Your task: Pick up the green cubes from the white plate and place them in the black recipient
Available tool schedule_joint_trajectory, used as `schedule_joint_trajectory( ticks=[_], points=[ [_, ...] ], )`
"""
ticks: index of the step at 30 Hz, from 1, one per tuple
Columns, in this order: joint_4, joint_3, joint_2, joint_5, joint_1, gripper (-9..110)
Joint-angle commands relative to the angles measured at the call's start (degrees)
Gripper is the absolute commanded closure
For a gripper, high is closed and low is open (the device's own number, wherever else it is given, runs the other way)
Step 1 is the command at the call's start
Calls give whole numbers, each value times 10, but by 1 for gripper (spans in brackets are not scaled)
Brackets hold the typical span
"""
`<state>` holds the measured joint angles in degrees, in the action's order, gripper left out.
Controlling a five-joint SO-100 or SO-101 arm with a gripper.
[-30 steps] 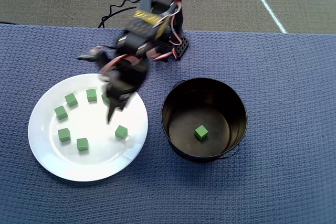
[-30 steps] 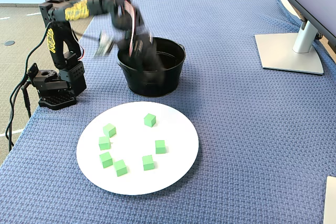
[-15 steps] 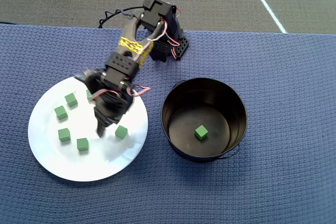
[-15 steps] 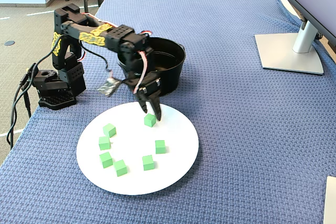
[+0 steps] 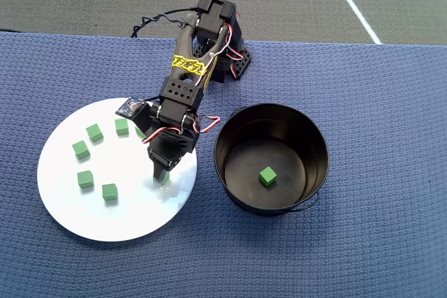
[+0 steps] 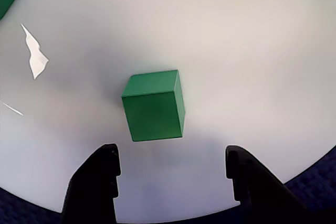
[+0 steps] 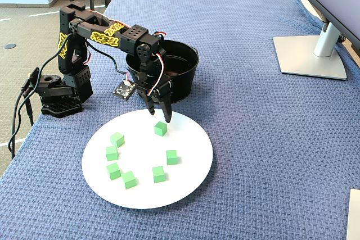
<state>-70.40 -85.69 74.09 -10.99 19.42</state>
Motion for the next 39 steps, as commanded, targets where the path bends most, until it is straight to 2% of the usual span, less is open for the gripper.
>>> schedule_joint_trajectory(
  ticks=[1, 8, 12, 39],
  points=[
    [11, -7, 43, 23, -2, 84],
    [20, 23, -18, 172, 16, 84],
    [21, 48, -29, 212, 44, 84],
    [60, 5, -33, 200, 66, 90]
  ],
)
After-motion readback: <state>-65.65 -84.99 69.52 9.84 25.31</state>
